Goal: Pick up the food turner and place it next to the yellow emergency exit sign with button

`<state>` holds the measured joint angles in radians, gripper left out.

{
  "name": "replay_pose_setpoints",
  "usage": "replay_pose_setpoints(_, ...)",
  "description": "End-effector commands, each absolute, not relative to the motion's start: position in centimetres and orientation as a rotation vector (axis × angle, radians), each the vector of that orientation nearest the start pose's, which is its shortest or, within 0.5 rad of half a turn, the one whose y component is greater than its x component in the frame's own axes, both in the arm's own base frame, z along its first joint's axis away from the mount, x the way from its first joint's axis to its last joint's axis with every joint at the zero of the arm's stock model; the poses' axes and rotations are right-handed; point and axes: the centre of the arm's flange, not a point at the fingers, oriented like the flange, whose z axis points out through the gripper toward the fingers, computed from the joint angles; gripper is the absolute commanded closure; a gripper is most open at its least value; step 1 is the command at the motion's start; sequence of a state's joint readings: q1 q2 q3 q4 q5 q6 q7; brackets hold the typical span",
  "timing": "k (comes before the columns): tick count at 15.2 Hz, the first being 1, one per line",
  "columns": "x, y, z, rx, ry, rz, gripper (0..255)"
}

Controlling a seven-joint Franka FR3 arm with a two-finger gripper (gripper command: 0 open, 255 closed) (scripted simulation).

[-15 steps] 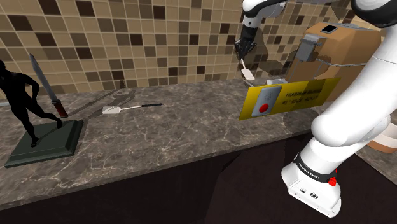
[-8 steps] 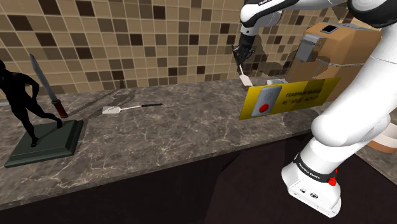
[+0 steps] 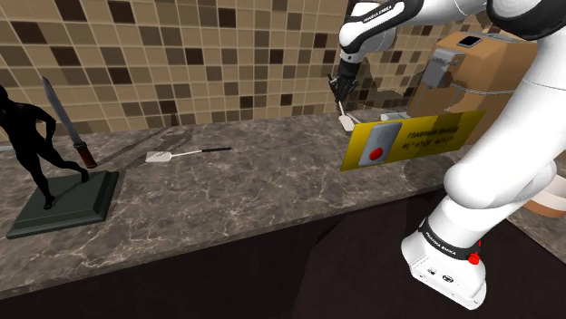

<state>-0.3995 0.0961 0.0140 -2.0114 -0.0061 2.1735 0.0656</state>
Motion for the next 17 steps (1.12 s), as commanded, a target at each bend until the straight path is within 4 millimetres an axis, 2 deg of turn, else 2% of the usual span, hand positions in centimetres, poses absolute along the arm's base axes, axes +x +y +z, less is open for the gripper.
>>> replay_pose_setpoints(1, 53.6, -21.8, 40.2, -3.075, 0.7, -0.102, 255)
replay_pose_setpoints(17, 53.6, -21.8, 31.7, -3.075, 0.7, -0.102, 255)
